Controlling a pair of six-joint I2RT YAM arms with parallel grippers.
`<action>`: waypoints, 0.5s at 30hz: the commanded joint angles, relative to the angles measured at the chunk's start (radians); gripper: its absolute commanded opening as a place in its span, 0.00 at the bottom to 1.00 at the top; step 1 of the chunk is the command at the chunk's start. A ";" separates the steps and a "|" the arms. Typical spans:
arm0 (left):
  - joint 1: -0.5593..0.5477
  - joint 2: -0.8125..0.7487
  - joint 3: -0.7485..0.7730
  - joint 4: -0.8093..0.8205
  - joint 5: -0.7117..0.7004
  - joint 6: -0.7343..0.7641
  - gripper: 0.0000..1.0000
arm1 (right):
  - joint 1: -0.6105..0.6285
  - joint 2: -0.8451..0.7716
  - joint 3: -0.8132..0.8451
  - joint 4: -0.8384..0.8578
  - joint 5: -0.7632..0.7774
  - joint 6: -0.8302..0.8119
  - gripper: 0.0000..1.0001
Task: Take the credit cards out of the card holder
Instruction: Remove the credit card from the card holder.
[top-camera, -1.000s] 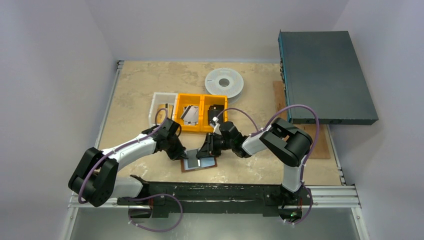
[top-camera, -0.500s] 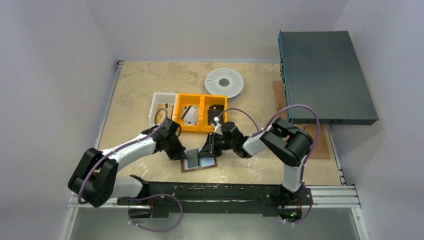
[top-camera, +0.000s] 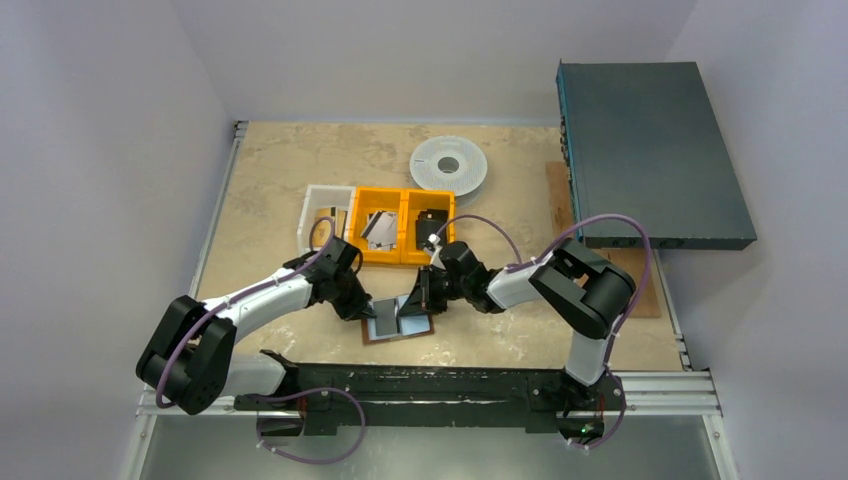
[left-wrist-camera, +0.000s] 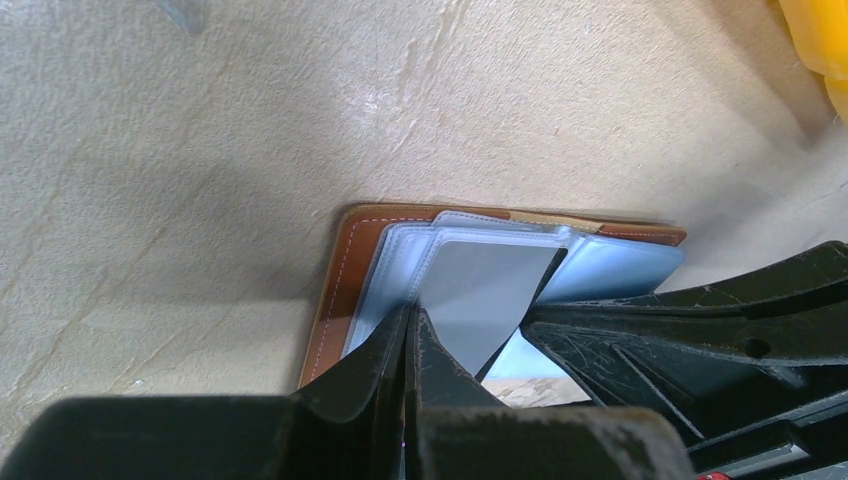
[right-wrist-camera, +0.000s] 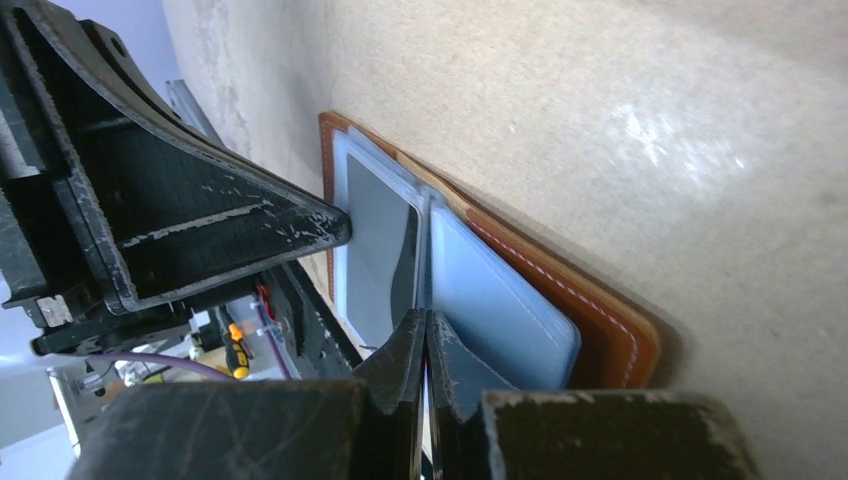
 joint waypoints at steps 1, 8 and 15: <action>-0.001 0.045 -0.055 -0.127 -0.153 0.023 0.00 | -0.003 -0.059 0.021 -0.160 0.074 -0.057 0.00; 0.011 0.039 -0.056 -0.129 -0.160 0.041 0.00 | -0.003 -0.061 0.001 -0.085 0.029 -0.045 0.15; 0.011 0.043 -0.060 -0.121 -0.152 0.036 0.00 | -0.003 -0.033 -0.017 0.035 -0.057 0.009 0.14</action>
